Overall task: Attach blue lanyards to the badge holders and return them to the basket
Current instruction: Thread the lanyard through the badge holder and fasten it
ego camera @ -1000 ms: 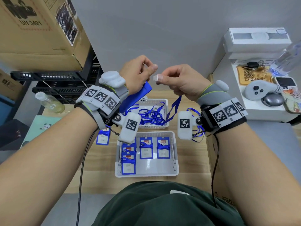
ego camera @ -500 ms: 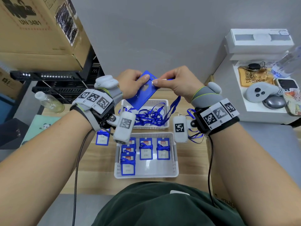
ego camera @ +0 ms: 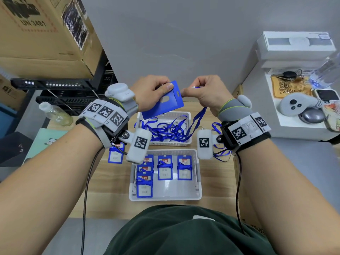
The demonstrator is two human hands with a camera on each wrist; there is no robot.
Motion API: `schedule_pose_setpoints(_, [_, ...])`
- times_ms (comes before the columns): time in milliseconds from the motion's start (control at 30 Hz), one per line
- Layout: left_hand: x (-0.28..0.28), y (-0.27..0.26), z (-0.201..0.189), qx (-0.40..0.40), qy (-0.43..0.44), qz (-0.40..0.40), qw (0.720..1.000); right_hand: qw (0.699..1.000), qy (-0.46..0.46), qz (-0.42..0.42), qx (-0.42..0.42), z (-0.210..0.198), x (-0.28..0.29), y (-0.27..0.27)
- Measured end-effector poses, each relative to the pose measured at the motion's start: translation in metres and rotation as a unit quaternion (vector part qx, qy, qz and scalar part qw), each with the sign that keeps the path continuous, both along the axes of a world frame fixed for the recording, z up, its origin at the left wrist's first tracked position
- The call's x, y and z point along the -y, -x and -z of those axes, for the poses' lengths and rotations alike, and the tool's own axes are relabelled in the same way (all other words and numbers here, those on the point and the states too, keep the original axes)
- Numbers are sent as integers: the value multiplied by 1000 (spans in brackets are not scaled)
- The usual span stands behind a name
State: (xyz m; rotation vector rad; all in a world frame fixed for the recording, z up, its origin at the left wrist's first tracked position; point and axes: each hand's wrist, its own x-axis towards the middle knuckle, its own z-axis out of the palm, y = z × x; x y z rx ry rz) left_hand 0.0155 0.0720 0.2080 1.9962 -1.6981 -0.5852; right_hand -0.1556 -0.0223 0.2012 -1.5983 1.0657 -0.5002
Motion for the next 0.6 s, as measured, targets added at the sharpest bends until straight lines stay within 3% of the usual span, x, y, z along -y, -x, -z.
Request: schedule_pose_setpoints(600, [0,-3,2,-10,-9,1,1000,991,-96,-33,91,-1,-4,4])
